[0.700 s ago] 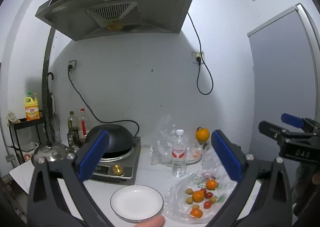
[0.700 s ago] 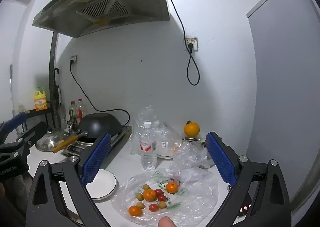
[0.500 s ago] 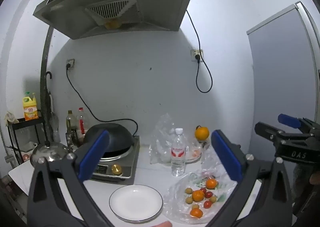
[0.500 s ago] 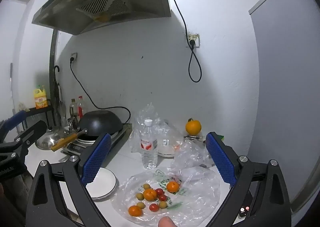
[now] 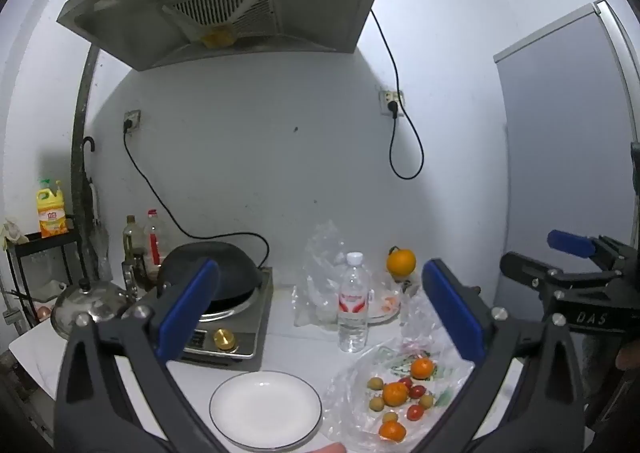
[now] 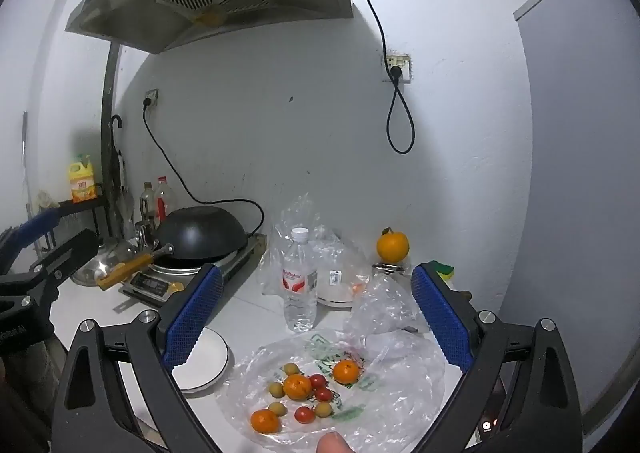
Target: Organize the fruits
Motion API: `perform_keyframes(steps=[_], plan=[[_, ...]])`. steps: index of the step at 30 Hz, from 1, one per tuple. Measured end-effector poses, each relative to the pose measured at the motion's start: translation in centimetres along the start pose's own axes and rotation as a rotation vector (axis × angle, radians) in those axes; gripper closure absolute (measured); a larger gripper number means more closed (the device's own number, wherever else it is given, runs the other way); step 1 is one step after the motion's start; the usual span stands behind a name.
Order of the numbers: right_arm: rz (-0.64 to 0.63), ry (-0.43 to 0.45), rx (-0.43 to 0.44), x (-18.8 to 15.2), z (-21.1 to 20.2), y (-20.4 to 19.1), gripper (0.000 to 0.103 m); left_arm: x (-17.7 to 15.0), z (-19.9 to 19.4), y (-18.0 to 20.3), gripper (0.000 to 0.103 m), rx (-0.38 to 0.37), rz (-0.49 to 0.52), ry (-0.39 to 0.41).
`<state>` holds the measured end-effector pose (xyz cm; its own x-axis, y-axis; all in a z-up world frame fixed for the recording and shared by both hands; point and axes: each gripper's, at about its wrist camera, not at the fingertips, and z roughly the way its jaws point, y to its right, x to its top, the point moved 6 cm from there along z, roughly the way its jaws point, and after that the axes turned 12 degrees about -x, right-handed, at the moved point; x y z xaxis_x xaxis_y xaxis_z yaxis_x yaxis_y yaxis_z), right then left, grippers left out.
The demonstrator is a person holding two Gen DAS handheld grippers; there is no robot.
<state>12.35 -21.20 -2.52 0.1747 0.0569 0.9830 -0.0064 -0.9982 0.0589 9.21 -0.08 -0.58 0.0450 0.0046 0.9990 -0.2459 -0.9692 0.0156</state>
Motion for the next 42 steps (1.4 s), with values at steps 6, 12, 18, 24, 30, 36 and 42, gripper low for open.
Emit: perform_keyframes(steps=[6,12,18,24,30,36,42], plan=[[0.006,-0.002,0.0,0.1,0.7,0.3,0.006,-0.1,1.1,-0.2,0.0,0.001,0.0,-0.009],[-0.009,-0.012,0.009,-0.1,1.5,-0.1,0.006,-0.4,2.2,-0.7,0.0,0.005,-0.01,-0.028],[-0.008,-0.02,0.002,0.0,2.3,0.1,0.006,-0.5,3.3,-1.1,0.0,-0.003,-0.016,-0.034],[-0.006,-0.02,0.004,0.0,2.9,0.0,0.006,-0.5,4.2,-1.4,0.0,-0.003,-0.013,-0.038],[-0.002,-0.021,0.008,0.2,3.6,0.2,0.006,-0.5,4.7,-1.3,0.0,0.003,-0.006,-0.04],[-0.003,-0.023,0.008,0.3,3.7,0.0,0.006,-0.5,4.9,-1.4,0.0,0.002,-0.008,-0.043],[0.001,-0.027,0.009,0.4,3.7,0.1,0.006,-0.5,5.2,-1.4,0.0,0.0,-0.009,-0.046]])
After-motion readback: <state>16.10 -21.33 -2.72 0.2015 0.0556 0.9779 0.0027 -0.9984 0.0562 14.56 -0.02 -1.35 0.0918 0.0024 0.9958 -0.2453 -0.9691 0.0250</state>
